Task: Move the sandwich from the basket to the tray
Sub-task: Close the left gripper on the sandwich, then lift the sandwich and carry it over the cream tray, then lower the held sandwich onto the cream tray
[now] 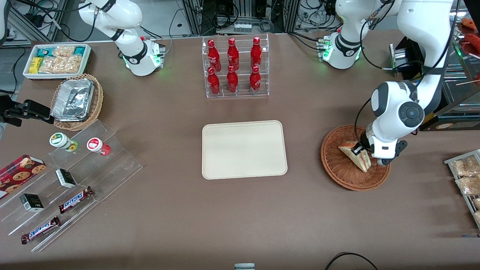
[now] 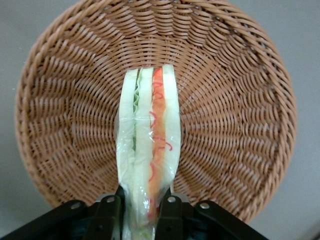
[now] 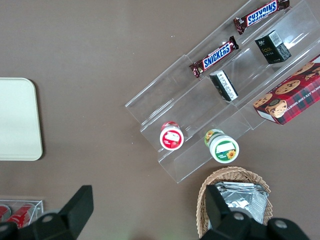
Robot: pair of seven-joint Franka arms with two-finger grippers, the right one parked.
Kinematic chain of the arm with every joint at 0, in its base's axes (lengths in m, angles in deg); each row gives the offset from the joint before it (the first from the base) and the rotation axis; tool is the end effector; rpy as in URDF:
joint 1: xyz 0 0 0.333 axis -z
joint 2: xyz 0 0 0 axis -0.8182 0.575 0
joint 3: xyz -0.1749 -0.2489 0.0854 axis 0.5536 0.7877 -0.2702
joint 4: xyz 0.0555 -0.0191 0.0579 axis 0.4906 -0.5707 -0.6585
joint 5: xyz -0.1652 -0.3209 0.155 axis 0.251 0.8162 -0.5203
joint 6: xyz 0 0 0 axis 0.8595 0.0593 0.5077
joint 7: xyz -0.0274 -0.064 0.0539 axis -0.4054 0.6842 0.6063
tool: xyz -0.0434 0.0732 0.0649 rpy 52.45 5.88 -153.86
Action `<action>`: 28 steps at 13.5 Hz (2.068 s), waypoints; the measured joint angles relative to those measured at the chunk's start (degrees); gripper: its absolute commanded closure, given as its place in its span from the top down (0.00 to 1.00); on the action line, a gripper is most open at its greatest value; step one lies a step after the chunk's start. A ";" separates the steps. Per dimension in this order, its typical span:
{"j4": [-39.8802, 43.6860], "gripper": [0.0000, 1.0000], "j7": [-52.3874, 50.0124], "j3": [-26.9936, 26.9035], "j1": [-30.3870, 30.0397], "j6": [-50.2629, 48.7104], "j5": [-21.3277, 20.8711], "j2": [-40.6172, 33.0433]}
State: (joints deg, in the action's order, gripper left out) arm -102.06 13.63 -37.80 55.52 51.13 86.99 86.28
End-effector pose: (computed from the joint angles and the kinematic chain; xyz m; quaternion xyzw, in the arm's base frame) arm 0.5475 -0.0571 0.2899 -0.9443 -0.3274 0.0332 0.0044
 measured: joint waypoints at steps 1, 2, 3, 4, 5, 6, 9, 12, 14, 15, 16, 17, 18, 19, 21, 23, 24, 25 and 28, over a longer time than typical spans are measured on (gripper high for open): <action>1.39 0.00 0.76 0.42 0.13 -2.74 -0.03 -0.78; 3.27 0.00 1.99 1.03 0.46 -5.79 -0.04 -1.23; 5.46 0.00 3.01 1.77 1.09 -8.52 -0.05 -1.34; 7.39 0.00 3.57 2.34 2.11 -10.56 -0.06 -1.31; 8.99 0.00 4.02 2.71 3.68 -12.00 -0.08 -1.22; 10.25 0.00 4.38 2.92 5.62 -12.95 -0.09 -0.98; 12.63 0.00 4.54 3.30 11.43 -13.73 -0.11 0.88; 15.91 0.00 4.68 3.38 16.19 -15.22 -0.13 4.24; 19.57 0.00 4.69 3.40 19.02 -17.34 -0.13 6.73; 21.53 0.00 4.69 3.41 20.48 -18.05 -0.13 8.03; 23.37 0.00 4.69 3.42 21.94 -18.46 -0.13 9.40; 25.12 0.00 4.67 3.41 23.37 -18.65 -0.13 10.91; 26.90 0.00 4.29 3.41 24.80 -18.68 -0.13 12.62; 28.67 0.00 3.37 3.39 26.14 -18.69 -0.13 14.42; 32.89 0.00 1.57 3.37 28.72 -18.69 -0.13 18.58; 36.99 0.00 -0.20 3.34 30.46 -18.69 -0.13 22.30; 38.93 0.00 -0.99 3.34 31.05 -18.69 -0.13 23.90; 40.79 0.00 -1.47 3.33 31.50 -18.69 -0.13 25.30; 45.13 0.00 -1.86 3.33 32.43 -18.69 -0.13 28.58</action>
State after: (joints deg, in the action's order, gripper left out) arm -56.93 11.77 -34.47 87.96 32.44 86.86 114.87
